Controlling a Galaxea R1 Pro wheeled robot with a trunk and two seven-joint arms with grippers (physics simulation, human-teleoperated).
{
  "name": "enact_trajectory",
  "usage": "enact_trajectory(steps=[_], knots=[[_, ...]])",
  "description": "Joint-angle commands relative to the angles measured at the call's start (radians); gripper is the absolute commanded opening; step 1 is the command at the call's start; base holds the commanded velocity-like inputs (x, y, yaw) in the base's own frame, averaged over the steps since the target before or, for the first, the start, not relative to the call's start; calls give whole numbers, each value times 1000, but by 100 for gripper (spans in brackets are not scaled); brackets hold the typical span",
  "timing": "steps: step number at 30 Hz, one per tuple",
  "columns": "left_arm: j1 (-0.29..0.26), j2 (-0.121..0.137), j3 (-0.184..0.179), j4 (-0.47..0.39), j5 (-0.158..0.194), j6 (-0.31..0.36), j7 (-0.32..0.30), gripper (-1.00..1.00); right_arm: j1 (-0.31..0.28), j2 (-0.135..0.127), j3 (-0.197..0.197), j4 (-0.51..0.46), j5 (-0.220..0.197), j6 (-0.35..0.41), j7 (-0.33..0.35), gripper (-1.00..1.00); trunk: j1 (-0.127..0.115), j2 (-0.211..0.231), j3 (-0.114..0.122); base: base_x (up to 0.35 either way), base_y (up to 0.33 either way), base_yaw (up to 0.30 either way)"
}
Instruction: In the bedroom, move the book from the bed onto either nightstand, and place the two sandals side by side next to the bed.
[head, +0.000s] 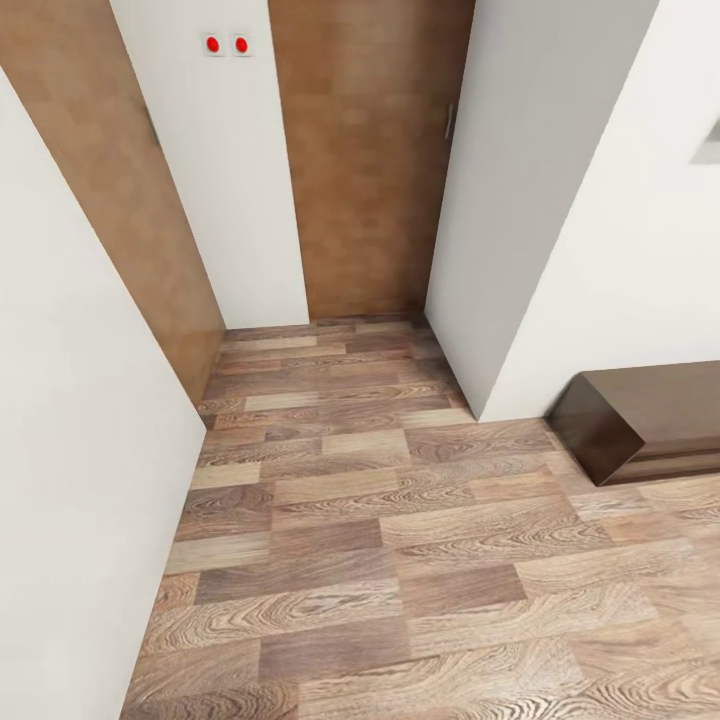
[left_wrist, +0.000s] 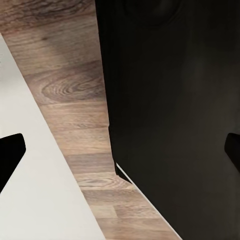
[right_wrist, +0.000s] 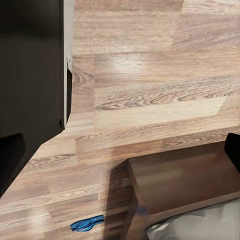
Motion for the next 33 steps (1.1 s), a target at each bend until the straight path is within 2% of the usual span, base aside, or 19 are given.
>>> enact_trajectory(steps=[1, 33], knots=[[0, 0, -9, 0, 10, -3, 4, 100, 0, 0, 8, -2, 0, 9, -3, 100, 0, 0, -1, 0, 0, 0], [0, 0, -8, 0, 10, -3, 4, 100, 0, 13, 9, -2, 1, 11, 0, 100, 0, 0, -1, 0, 0, 0]])
